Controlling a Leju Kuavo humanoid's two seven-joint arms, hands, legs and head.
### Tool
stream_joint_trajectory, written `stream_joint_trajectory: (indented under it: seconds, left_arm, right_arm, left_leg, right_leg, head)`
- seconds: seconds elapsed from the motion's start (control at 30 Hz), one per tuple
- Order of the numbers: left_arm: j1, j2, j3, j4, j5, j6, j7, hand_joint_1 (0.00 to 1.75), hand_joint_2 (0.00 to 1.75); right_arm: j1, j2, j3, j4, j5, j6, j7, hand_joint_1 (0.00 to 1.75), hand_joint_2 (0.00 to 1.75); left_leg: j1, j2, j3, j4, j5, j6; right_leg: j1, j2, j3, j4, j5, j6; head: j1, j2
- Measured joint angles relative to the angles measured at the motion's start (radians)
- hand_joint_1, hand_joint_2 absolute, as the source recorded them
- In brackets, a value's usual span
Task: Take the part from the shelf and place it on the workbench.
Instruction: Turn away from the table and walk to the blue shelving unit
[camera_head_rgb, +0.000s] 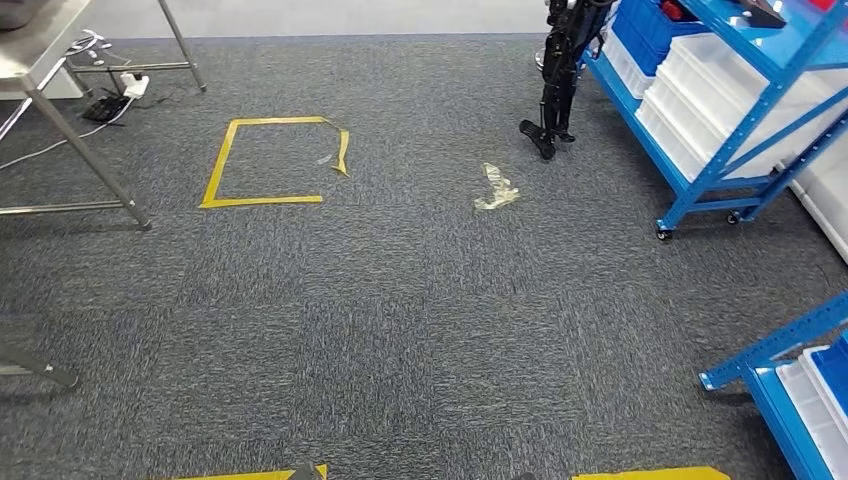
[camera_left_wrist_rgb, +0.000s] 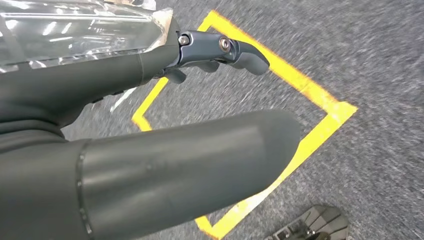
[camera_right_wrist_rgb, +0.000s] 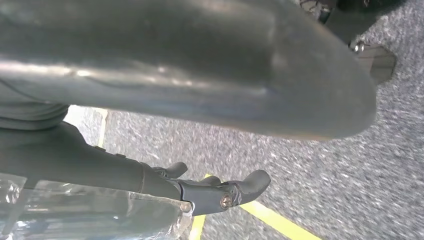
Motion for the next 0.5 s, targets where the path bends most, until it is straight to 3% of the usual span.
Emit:
stream_joint_trajectory:
  seconds: [0.07,0.13,0.17,0.2,0.27,0.33,0.4,0.43,0.5]
  left_arm:
    - [0.001,0.001,0.000,0.000,0.000,-0.001,0.000,0.00,0.00]
    - [0.001,0.002,0.000,0.000,0.000,-0.002,0.000,0.00,0.00]
    - [0.001,0.003,0.000,0.000,0.000,-0.002,-0.001,0.00,0.00]
    - [0.001,0.003,0.000,0.000,0.000,-0.002,-0.002,0.00,0.00]
    - [0.001,0.003,0.000,0.000,0.001,-0.002,-0.004,0.00,0.00]
    - [0.001,0.006,0.000,0.000,0.001,-0.001,-0.005,0.00,0.00]
    - [0.000,0.006,0.000,0.000,0.001,0.001,-0.007,0.00,0.00]
    - [-0.001,0.005,0.000,0.000,0.001,0.003,-0.008,0.00,0.00]
    - [-0.002,0.003,0.000,0.001,0.000,0.006,-0.010,0.00,0.00]
  right_arm:
    - [-0.001,0.002,-0.003,0.000,0.000,0.000,-0.001,0.00,0.00]
    - [0.002,0.002,-0.005,0.000,0.000,0.000,-0.002,0.00,0.00]
    - [0.004,0.002,-0.005,0.000,0.001,0.000,-0.002,0.00,0.00]
    - [0.005,0.002,-0.006,0.000,0.002,0.000,-0.002,0.00,0.00]
    - [0.003,0.003,-0.007,0.000,0.003,0.000,-0.002,0.00,0.00]
    - [0.000,0.005,-0.009,0.000,0.004,0.000,-0.003,0.00,0.00]
    - [0.001,0.006,-0.011,0.000,0.007,0.000,-0.002,0.00,0.00]
    - [0.002,0.005,-0.012,0.000,0.008,-0.001,-0.001,0.00,0.00]
    - [0.003,0.004,-0.013,0.000,0.010,-0.003,0.001,0.00,0.00]
  left_leg:
    - [-0.004,0.028,0.000,-0.001,-0.001,0.005]
    - [-0.006,0.056,-0.001,-0.001,-0.003,0.005]
    - [-0.006,0.068,0.000,-0.001,-0.004,0.004]
    - [-0.006,0.079,0.001,-0.001,-0.005,0.002]
    - [-0.009,0.100,0.007,0.000,-0.012,-0.008]
    - [-0.014,0.119,0.015,0.001,-0.018,-0.021]
    - [-0.013,0.138,0.022,-0.003,-0.022,-0.033]
    - [-0.009,0.130,0.024,0.000,-0.027,-0.039]
    - [-0.002,0.081,0.004,0.050,-0.063,-0.048]
  right_leg:
    - [-0.001,-0.040,-0.067,0.133,-0.053,-0.005]
    - [-0.006,-0.050,-0.107,0.213,-0.075,0.003]
    - [-0.010,-0.055,-0.098,0.197,-0.064,0.011]
    - [-0.013,-0.065,-0.068,0.141,-0.042,0.021]
    - [-0.014,-0.114,0.013,-0.004,0.003,0.032]
    - [-0.008,-0.141,0.053,-0.072,0.024,0.024]
    - [-0.003,-0.118,0.050,-0.074,0.027,0.009]
    - [-0.006,-0.107,0.050,-0.076,0.029,0.003]
    - [-0.014,-0.084,0.051,-0.079,0.033,-0.015]
  head:
    - [0.004,0.000]
    - [0.004,0.000]
    - [0.005,0.000]
    - [0.004,0.000]
    - [0.005,0.000]
    - [0.002,0.000]
    - [0.000,0.000]
    - [-0.001,0.000]
    - [-0.004,0.000]
